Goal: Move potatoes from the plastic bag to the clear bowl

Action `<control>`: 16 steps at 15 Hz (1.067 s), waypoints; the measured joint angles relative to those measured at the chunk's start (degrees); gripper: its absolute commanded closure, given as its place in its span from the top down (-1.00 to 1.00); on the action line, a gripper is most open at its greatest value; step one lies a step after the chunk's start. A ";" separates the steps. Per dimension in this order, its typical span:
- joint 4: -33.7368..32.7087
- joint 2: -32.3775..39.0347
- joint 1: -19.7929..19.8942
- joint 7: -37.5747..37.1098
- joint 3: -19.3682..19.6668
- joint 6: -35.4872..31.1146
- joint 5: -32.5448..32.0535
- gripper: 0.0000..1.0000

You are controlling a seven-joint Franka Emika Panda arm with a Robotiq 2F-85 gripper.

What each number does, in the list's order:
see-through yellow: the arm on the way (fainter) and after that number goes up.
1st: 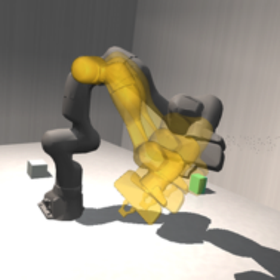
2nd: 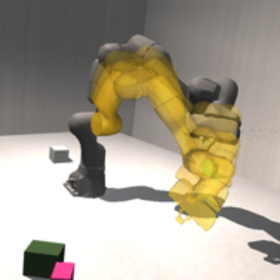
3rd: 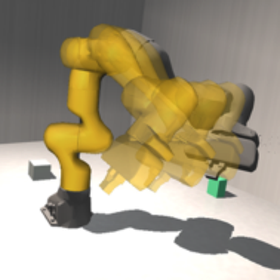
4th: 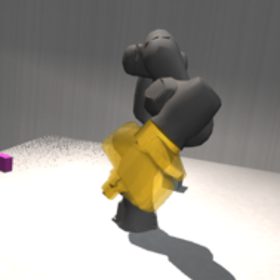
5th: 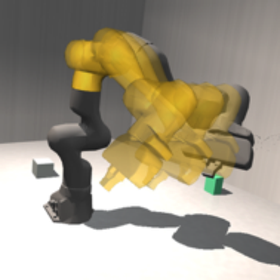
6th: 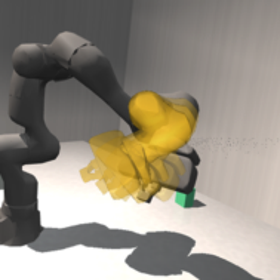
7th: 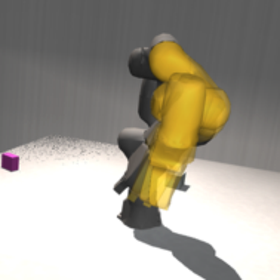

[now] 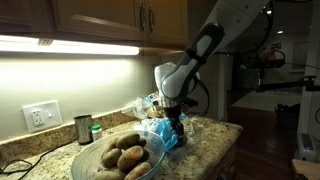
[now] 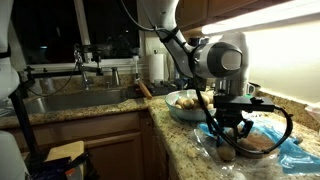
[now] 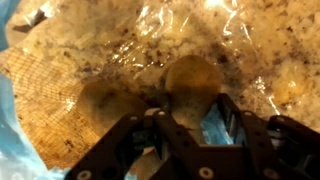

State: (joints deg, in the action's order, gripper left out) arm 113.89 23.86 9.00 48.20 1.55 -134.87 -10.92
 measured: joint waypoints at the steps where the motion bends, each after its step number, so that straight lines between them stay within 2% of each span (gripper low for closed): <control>1: -0.01 0.00 -0.01 -0.10 0.16 0.00 -0.20 -0.50; 16: -0.01 -0.67 -0.48 -7.34 1.97 0.76 -6.29 -0.50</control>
State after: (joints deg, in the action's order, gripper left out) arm 113.87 23.19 8.51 40.87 3.53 -134.11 -17.21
